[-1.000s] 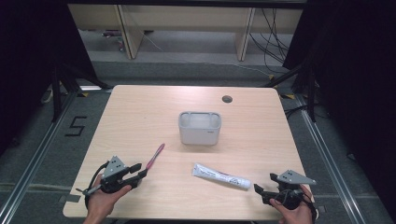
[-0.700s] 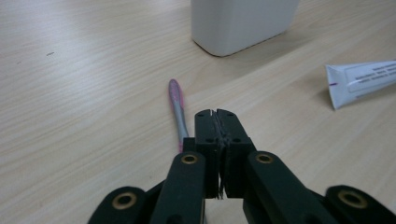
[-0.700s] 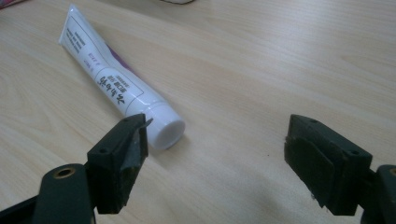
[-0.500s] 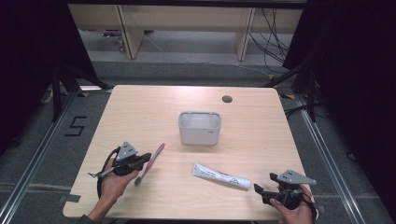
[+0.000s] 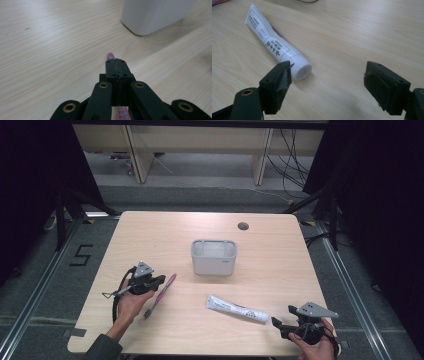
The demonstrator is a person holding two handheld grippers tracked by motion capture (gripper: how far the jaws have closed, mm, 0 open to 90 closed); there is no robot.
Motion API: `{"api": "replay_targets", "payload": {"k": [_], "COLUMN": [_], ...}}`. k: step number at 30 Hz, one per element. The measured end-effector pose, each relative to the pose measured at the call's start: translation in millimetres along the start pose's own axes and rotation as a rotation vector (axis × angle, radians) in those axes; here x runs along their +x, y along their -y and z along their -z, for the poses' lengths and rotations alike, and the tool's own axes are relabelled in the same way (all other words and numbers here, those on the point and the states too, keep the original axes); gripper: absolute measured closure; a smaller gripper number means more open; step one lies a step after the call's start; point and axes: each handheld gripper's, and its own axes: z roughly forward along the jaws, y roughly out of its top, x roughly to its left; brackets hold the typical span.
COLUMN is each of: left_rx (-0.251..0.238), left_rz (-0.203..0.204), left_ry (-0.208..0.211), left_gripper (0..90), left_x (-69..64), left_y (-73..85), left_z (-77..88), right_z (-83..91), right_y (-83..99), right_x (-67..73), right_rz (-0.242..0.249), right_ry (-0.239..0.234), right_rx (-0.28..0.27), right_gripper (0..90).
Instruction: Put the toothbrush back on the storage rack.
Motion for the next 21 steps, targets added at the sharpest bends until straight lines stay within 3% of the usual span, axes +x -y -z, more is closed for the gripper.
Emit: {"api": "replay_targets", "payload": {"k": [3,4,14,21], "left_rx": [0.014,0.017,0.064,0.102], "left_rz": [-0.004,0.007,0.021,0.0], "left_ry": [0.004,0.003,0.001,0.004], "left_gripper": [89.7,89.7,89.7,89.6], "left_x": [1.8,2.5,5.0,2.1], "left_y": [-1.3,-2.1,-3.0,-4.3], "left_z": [-3.3,-6.8,-23.4,-30.6], "right_z": [0.1,0.3,-0.6,-0.6], "right_y": [-0.2,0.1,0.3,0.6], "right_x": [-0.2,1.2,1.0,1.1], "right_rz": [-0.002,-0.03,-0.024,-0.026], "right_ry": [-0.006,-0.016,-0.011,-0.015], "right_rx": [0.005,0.018,0.008,0.01], "right_gripper": [23.1,23.1,23.2,23.4]}}
